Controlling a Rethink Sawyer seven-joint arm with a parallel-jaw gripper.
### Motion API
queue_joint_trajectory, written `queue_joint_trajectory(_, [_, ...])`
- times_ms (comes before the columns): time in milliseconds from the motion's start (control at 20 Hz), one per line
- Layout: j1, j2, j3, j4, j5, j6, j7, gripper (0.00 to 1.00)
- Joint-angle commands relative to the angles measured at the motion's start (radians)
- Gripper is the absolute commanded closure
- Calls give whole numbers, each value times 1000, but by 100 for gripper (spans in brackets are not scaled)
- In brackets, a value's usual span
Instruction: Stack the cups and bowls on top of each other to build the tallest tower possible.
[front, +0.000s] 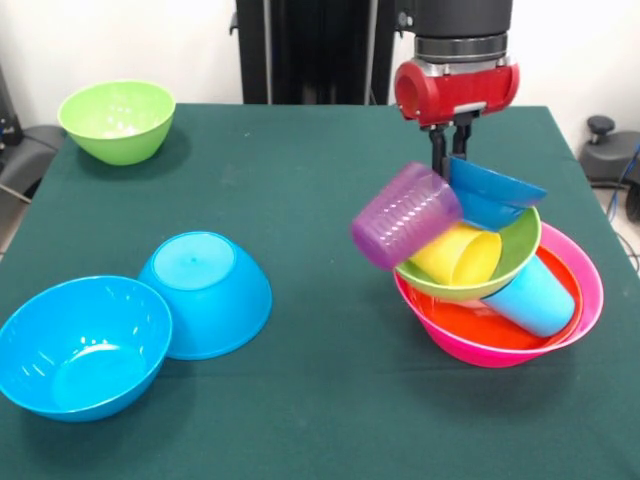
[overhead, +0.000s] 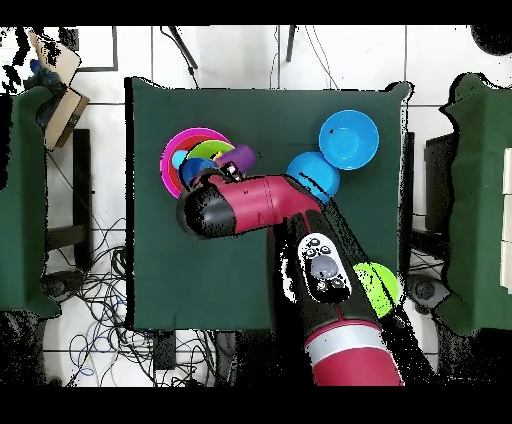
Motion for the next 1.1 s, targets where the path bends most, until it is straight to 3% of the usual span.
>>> queue_joint_trajectory(50, [-36, 25, -1, -62, 25, 127, 64, 100])
queue_joint_trajectory(350, [-41, 17, 8, -58, 61, 134, 81, 100])
queue_joint_trajectory(400, [-28, 17, -17, -48, 97, 148, 130, 0])
queue_joint_trajectory(750, [-42, -73, 19, 4, 156, 224, 102, 0])
queue_joint_trajectory(1100, [-63, -92, 25, 15, 180, 244, 71, 0])
